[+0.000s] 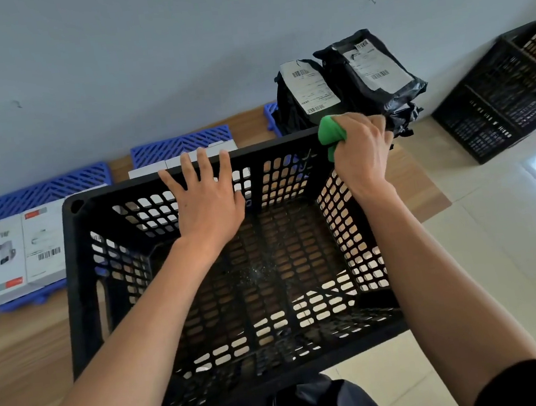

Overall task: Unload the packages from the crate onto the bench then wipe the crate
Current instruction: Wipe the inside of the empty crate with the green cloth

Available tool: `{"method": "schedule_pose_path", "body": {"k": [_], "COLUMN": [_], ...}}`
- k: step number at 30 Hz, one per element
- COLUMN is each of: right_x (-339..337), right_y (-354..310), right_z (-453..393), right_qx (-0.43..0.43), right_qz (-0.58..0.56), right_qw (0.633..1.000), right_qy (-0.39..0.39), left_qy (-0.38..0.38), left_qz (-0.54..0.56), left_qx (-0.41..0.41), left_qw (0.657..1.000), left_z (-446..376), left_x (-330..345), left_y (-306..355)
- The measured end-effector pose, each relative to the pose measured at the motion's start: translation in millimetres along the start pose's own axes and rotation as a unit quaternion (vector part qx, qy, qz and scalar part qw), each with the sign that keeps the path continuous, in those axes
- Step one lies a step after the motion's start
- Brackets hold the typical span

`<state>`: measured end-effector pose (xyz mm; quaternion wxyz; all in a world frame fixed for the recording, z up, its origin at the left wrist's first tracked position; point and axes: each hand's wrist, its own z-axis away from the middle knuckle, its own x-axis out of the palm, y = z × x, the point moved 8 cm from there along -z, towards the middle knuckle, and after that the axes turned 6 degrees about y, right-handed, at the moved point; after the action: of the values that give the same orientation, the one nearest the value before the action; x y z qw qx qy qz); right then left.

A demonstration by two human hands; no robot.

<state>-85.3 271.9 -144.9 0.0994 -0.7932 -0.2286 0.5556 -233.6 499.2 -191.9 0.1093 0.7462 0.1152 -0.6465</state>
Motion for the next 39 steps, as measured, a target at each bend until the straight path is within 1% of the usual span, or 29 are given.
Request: {"method": "schedule_pose_path", "body": {"k": [3, 5, 8, 13, 18, 22, 26, 28, 30, 32, 34, 36, 39], "right_x": [6.1, 5.7, -0.8, -7.5, -25.1, -35.9, -39.7, -38.6, -39.4, -41.0, -42.6, -46.4, -54.1], "right_y": [2.6, 8.7, 18.6, 28.9, 39.6, 52.1, 54.0, 50.5, 48.1, 47.4, 45.3, 43.1, 43.4], "right_z": [-0.5, -0.8, 7.6, 29.6, 54.0, 84.7, 89.8, 90.7, 93.6, 95.1, 94.9, 96.1, 103.2], "right_qx": [0.004, 0.025, 0.045, 0.014, 0.025, 0.013, 0.02, 0.023, 0.026, 0.033, 0.038, 0.036, 0.027], "right_qz": [0.016, 0.004, -0.02, -0.008, -0.039, -0.033, -0.031, -0.012, -0.006, -0.007, -0.01, -0.011, 0.006], "right_qw": [0.998, 0.997, 0.996, 0.998, 0.998, 0.998, 0.998, 0.998, 0.999, 0.998, 0.998, 0.997, 0.996], "right_qy": [-0.061, -0.073, -0.069, -0.061, -0.041, -0.047, -0.048, -0.052, -0.047, -0.046, -0.051, -0.063, -0.083], "left_qy": [0.002, 0.001, -0.001, -0.008, -0.01, -0.019, -0.043, -0.054, -0.055, -0.049, -0.063, -0.113, -0.23], "left_qz": [-0.001, -0.005, -0.013, -0.028, -0.026, -0.026, -0.01, 0.012, 0.05, 0.128, 0.239, 0.308, 0.339], "left_qx": [0.008, 0.007, 0.005, 0.006, 0.004, -0.008, -0.015, -0.016, 0.006, 0.058, 0.094, 0.108, 0.139], "left_qw": [1.0, 1.0, 1.0, 1.0, 1.0, 0.999, 0.999, 0.998, 0.997, 0.989, 0.964, 0.939, 0.902], "left_z": [0.2, 0.0, -0.5, 1.0, -1.3, -3.3, 1.4, 8.8, 25.1, 51.4, 83.6, 117.2, 165.3], "left_x": [0.2, -0.1, 0.9, 1.7, 2.5, 4.6, 4.7, 1.0, -8.2, -23.2, -40.0, -49.2, -51.4], "left_y": [0.2, -0.6, 0.0, -0.5, 0.3, -2.5, -2.0, 2.7, 20.2, 50.2, 79.6, 101.5, 125.7]}}
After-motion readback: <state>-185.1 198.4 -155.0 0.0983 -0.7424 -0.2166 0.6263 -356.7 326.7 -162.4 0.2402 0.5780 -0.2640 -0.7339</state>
